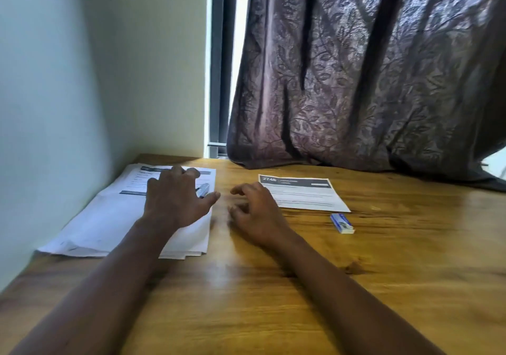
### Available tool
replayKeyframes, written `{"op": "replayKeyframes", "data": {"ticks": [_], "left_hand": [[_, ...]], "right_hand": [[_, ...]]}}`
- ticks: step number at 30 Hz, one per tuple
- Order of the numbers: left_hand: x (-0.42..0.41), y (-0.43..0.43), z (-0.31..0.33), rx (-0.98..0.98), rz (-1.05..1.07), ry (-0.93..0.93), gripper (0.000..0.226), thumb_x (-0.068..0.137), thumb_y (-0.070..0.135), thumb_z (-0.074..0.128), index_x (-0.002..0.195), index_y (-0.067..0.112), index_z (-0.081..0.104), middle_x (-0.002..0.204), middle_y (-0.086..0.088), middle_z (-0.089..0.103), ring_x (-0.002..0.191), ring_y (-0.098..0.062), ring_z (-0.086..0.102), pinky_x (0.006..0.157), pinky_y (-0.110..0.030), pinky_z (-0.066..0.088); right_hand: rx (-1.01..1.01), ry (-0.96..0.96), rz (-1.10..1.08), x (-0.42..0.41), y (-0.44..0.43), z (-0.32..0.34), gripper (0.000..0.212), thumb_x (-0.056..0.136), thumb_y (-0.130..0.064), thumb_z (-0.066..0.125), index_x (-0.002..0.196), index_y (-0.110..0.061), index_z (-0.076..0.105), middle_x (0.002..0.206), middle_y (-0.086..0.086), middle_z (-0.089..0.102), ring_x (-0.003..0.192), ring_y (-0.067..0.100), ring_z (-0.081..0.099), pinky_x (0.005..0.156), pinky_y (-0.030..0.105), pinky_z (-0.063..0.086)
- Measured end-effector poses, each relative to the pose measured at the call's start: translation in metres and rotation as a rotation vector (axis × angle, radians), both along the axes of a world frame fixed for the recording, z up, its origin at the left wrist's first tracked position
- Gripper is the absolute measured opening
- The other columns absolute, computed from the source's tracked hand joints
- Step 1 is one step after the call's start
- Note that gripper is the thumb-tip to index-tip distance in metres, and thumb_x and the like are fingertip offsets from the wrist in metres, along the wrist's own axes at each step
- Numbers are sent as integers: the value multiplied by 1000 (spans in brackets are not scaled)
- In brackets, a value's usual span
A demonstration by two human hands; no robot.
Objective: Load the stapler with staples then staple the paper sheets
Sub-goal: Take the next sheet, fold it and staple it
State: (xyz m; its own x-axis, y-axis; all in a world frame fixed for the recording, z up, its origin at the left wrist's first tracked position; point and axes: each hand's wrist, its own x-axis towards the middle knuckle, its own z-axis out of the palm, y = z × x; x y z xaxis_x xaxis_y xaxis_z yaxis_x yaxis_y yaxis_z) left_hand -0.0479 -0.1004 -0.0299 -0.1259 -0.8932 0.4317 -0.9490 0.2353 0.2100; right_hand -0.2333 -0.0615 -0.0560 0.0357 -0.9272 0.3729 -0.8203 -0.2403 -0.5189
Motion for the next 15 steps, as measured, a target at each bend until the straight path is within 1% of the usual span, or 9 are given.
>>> {"op": "replayKeyframes", "data": {"ticks": [2, 4, 7, 10, 11, 12, 14, 15], "left_hand": [[10, -4, -1, 40, 18, 47, 71, 77, 78, 61, 125, 26, 68, 121, -1, 69, 119, -27, 61, 95, -44, 49], [16, -7, -2, 86, 2, 31, 64, 77, 75, 63, 117, 26, 72, 116, 1, 72, 113, -25, 65, 92, -40, 52], [17, -8, -2, 106, -17, 52, 45, 80, 58, 70, 106, 21, 76, 111, -2, 74, 107, -25, 66, 86, -35, 52], [18, -8, -2, 72, 1, 170, 34, 78, 49, 73, 90, 18, 79, 98, -2, 76, 99, -26, 68, 82, -35, 54], [19, -7, -2, 56, -2, 226, 33, 77, 50, 74, 85, 18, 78, 94, -1, 77, 96, -26, 69, 82, -35, 54], [19, -5, -1, 39, -19, 279, 33, 78, 52, 75, 82, 19, 78, 91, 1, 77, 94, -24, 70, 81, -34, 54], [12, 1, 2, 21, -96, 352, 35, 78, 56, 77, 84, 22, 78, 88, 6, 77, 88, -18, 69, 77, -30, 51], [7, 6, 3, 16, -149, 366, 36, 79, 57, 77, 87, 22, 78, 87, 6, 76, 83, -14, 68, 73, -27, 47]], "right_hand": [[19, 46, -3, 15, -5, -5, 40, 90, -38, 59, 128, -27, 60, 128, -3, 55, 121, 18, 50, 103, 44, 45], [17, 94, -31, 27, -11, -6, 39, 91, -43, 58, 127, -27, 61, 127, -2, 57, 118, 18, 50, 102, 44, 45], [-3, 137, -111, 45, -17, -8, 39, 93, -52, 53, 122, -28, 64, 125, -3, 59, 118, 20, 50, 102, 46, 43], [9, 192, -156, 56, -16, -11, 41, 93, -59, 51, 116, -29, 65, 124, -4, 58, 119, 21, 47, 101, 43, 41], [4, 166, -148, 56, -14, -11, 41, 93, -59, 53, 116, -28, 65, 123, -4, 59, 117, 20, 49, 100, 43, 43], [-14, 77, -140, 53, -12, -9, 39, 93, -55, 56, 116, -26, 66, 120, -4, 62, 114, 19, 53, 98, 43, 47], [-55, -173, -167, 39, -6, -2, 28, 93, -40, 63, 113, -22, 69, 109, -2, 68, 100, 17, 62, 89, 44, 54], [-74, -240, -201, 30, -1, 2, 22, 93, -34, 64, 110, -22, 70, 103, -2, 70, 94, 16, 65, 85, 44, 56]]}}
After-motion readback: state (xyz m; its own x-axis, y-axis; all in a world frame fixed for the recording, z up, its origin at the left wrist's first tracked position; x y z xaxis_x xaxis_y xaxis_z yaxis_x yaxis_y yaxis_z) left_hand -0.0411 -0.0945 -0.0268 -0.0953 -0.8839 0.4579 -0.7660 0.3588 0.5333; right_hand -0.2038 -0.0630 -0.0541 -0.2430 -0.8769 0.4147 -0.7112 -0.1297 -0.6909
